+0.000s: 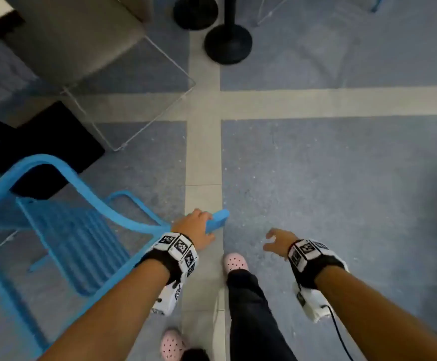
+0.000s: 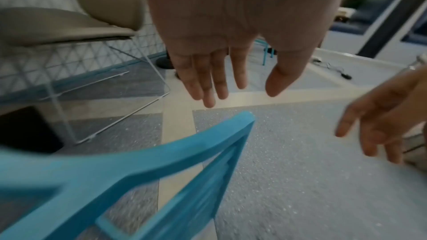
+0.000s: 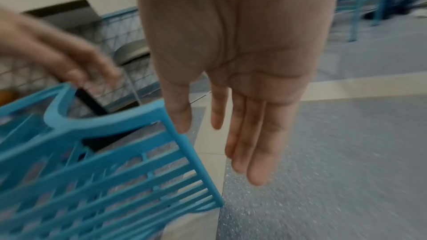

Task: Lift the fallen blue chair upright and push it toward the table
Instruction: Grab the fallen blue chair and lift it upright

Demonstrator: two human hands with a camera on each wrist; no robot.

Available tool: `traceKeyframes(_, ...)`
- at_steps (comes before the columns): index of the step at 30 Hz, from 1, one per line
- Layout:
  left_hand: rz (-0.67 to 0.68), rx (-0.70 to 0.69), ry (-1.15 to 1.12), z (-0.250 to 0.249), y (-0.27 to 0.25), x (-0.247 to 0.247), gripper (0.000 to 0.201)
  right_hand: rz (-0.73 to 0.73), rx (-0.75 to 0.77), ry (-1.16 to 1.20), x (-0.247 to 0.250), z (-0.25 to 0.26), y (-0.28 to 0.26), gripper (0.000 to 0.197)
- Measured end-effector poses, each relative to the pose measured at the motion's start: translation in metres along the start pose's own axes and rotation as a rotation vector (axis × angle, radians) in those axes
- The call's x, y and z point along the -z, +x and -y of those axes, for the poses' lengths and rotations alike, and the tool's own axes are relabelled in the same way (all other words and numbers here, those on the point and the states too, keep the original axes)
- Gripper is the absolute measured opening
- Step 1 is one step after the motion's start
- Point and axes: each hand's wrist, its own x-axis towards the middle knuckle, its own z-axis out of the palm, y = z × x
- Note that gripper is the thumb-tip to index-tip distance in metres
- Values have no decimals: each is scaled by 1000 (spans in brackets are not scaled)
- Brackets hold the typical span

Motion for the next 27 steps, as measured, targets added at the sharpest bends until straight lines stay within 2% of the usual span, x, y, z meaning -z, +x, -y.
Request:
traceKeyframes(2,-10,23,68,-15,46,-5,57,10,23,11,5,1,48,57)
traceKeyframes(5,102,107,97,-23,93,-22,65,76,81,29,2,16,103,65)
traceKeyframes(7,168,171,33,-18,110,-40,57,99,104,13,-10,27,134,63)
traceKeyframes(12,81,189,56,-4,121,-53,30,155,182,-60,-43,51,184,72)
traceKeyframes(20,62,201,-57,5,95,-40,26,165,237,-123,-47,64,170,65)
traceKeyframes(24,15,211,-74,13,51,-13,20,144,295,-164,-54,78,148,63)
traceKeyframes(26,-23,221,-82,22,24,2,7,142,313,-142,-63,88,136,60)
traceKeyframes(27,-45,229,-95,26,8,9,12,147,318,-125,-70,93,130,58)
